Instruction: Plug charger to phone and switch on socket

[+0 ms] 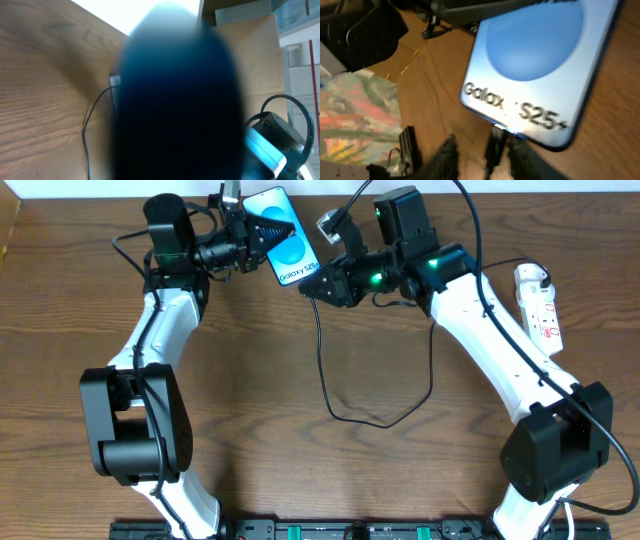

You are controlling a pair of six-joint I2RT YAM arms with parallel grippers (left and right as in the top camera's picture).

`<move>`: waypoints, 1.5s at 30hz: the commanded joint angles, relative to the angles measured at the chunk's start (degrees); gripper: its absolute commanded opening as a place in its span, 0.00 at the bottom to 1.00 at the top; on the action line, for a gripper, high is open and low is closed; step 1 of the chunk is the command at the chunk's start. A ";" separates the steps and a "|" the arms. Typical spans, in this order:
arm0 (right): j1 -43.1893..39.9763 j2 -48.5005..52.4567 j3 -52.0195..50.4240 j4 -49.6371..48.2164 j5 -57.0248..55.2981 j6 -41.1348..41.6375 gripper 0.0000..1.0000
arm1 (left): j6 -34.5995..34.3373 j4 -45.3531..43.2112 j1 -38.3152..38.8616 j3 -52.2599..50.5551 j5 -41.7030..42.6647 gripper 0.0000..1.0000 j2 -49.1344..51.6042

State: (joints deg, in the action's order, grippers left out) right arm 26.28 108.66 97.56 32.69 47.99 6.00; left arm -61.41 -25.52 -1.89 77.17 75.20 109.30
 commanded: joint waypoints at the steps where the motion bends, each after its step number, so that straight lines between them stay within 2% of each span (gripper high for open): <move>1: -1.36 -1.20 1.77 -0.17 -0.90 -0.48 0.37 | 2.12 -0.04 1.01 -0.35 6.25 0.07 -0.96; 12: -8.79 -1.20 1.77 5.84 -1.27 -1.25 0.42 | 10.03 0.92 1.01 -0.35 6.27 0.07 -0.94; 21: -10.49 -1.20 1.77 11.10 -11.96 -1.40 0.46 | 23.98 18.82 1.01 -0.35 6.21 0.07 0.85; 24: -10.49 -1.20 1.77 12.50 -14.19 -1.40 0.47 | 25.77 21.92 1.01 -0.35 5.86 0.07 2.73; 34: -10.45 -1.20 1.75 15.13 -16.61 -1.84 0.47 | 26.49 29.88 1.01 -0.35 -4.59 0.07 9.25; 45: -10.43 -1.20 1.75 15.17 -16.61 -1.81 0.48 | 35.69 40.28 0.79 -0.35 -12.11 0.07 14.80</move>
State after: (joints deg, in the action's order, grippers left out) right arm 15.97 108.66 97.80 47.77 31.42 5.08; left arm -30.44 12.95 -0.91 76.49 65.14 121.99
